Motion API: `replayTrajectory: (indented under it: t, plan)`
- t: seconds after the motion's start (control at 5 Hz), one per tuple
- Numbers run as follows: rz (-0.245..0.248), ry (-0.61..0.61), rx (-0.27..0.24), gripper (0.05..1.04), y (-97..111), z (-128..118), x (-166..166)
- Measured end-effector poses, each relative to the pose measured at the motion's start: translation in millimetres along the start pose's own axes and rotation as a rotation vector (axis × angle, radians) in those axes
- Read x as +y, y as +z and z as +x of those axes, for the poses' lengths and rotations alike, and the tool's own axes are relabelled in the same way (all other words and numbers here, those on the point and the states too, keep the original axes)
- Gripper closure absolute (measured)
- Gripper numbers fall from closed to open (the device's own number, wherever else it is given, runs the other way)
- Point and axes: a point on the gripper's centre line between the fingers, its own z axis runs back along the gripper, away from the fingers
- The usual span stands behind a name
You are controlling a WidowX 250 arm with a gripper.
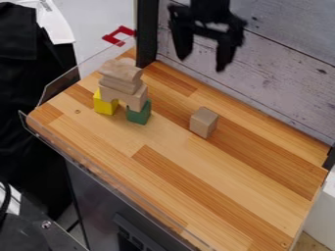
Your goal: Remove the cube from the tower and put it in the middle of the table
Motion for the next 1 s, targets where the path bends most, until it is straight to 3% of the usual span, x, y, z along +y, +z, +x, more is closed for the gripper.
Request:
replayTrajectory:
  t: [0.4,0.6,0.8,1.0]
  plan:
    - [0.061,0.019,0.001,0.083,17,6,26]
    - [0.118,0.020,0.002,0.083,22,7,38]
    - [0.136,0.047,0.019,0.083,20,4,44]
    - [0.115,0.076,0.045,0.083,17,0,46]
